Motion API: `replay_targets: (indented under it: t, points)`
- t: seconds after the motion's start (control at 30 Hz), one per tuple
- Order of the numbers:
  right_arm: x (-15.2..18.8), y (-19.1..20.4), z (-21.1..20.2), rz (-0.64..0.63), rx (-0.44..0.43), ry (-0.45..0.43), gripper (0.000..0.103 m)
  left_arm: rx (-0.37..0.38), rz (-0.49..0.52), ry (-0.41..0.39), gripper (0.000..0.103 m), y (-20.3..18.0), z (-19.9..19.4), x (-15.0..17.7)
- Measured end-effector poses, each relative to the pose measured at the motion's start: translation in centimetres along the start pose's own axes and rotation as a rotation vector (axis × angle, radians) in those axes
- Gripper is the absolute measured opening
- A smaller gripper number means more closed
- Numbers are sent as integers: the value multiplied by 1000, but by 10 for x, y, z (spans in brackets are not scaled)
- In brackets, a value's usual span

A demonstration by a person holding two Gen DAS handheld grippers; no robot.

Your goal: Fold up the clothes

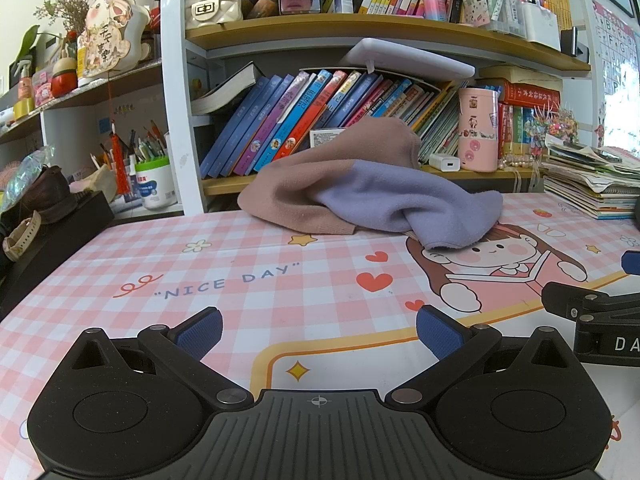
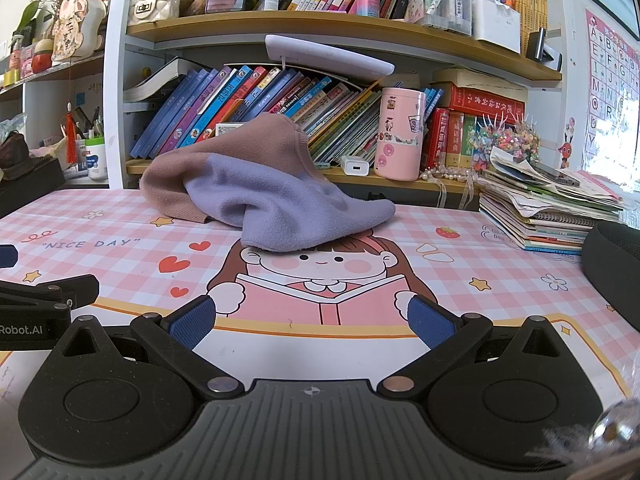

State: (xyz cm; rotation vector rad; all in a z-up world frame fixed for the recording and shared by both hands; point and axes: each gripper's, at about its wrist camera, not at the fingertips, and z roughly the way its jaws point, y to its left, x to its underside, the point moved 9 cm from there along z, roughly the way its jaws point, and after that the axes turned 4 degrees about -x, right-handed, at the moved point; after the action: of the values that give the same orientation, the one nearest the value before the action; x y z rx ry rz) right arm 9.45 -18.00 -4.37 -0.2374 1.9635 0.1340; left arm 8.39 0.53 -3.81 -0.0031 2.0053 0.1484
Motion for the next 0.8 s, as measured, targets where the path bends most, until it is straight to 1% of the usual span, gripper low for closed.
replay_targets:
  t: [0.8]
  points:
    - [1,0,0,3,-3,1,103,7,5,-5,103,-2,0,-1]
